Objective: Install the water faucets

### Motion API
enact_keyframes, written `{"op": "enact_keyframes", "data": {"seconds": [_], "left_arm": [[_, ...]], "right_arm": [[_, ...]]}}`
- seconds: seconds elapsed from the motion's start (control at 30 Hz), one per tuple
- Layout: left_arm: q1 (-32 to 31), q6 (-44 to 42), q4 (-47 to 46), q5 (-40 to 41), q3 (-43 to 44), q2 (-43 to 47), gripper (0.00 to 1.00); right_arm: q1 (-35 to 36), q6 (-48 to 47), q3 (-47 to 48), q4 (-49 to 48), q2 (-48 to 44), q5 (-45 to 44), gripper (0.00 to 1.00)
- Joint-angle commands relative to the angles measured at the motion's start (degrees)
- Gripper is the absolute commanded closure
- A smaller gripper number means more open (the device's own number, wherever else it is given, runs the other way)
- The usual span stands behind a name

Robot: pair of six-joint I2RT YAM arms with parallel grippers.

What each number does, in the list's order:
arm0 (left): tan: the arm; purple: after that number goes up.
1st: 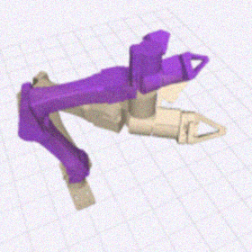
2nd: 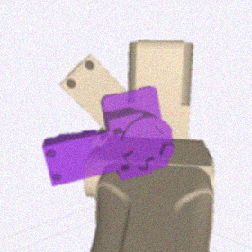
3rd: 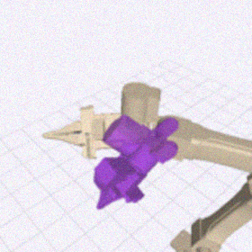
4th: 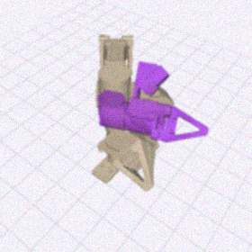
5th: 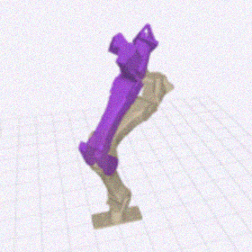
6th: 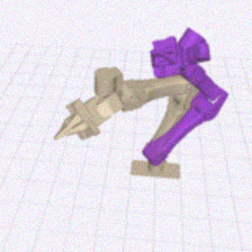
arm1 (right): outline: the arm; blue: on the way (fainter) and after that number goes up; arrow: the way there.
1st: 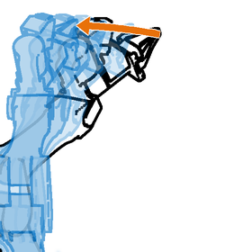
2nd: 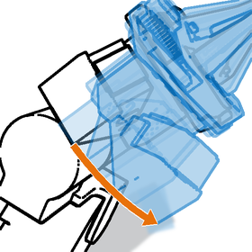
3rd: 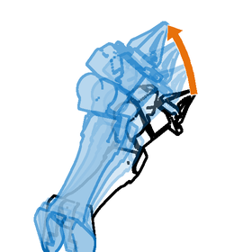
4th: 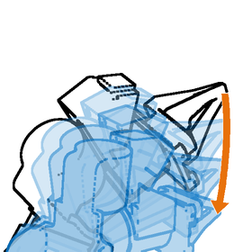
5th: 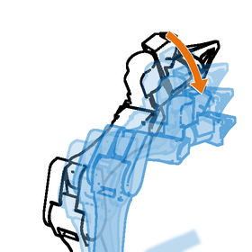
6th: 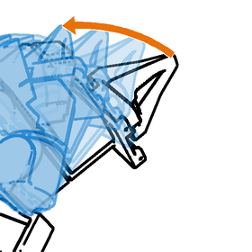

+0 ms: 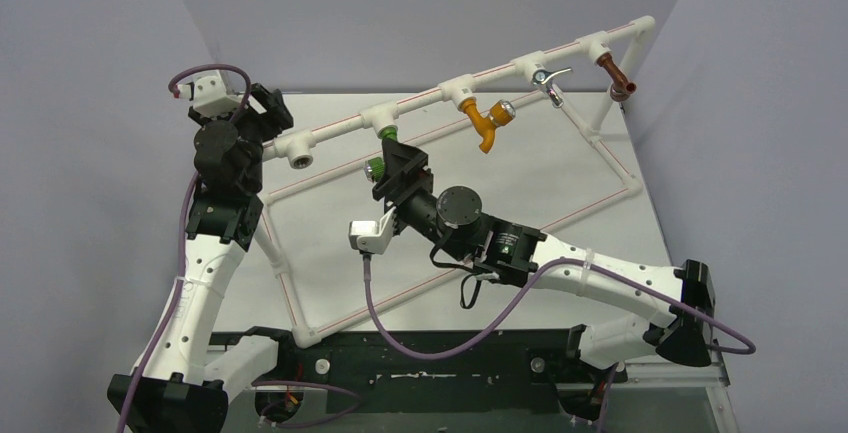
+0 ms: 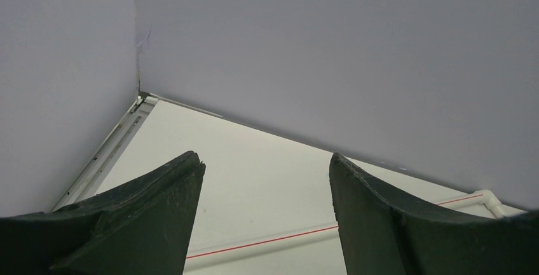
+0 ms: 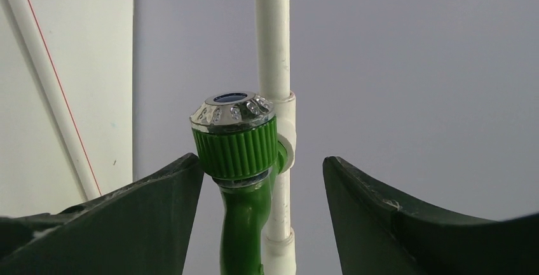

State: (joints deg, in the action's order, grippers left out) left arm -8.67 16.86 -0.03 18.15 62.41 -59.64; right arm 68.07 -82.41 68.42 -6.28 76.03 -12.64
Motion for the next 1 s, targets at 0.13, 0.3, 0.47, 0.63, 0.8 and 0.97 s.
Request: {"op": "enact_keyframes", "data": {"seconds": [0.13, 0.3, 0.47, 0.63, 0.8, 0.97], "left_arm": [[-0.1, -1.6, 15.1, -2.2, -4.6, -3.3, 0.3], [-0.1, -1.6, 15.1, -2.1, -4.6, -3.3, 0.3], [-0.1, -1.6, 15.1, -2.1, -4.6, -3.4, 0.3], [0.0, -1.7, 15.1, -2.0, -4.7, -3.3, 0.3], [-0.1, -1.7, 15.1, -1.9, -4.7, -3.1, 0.3], [-0.1, -1.7, 15.2, -1.9, -4.6, -3.2, 0.3]], "right_arm": [[-1.8, -1.2, -0.1, -5.2, 0.4, -1.8, 0.33], [-2.0, -0.7, -0.5, -5.4, 0.7, -1.5, 0.35], [-2.1, 0.1, -0.7, -5.9, 1.2, -1.1, 0.47], [-2.0, 0.9, -1.9, -8.4, 1.2, -1.3, 0.77], [-1.6, 3.8, -1.8, -11.3, 0.8, -1.7, 1.0], [-1.4, 11.6, -1.8, -15.9, 0.4, -0.3, 1.0]]}}
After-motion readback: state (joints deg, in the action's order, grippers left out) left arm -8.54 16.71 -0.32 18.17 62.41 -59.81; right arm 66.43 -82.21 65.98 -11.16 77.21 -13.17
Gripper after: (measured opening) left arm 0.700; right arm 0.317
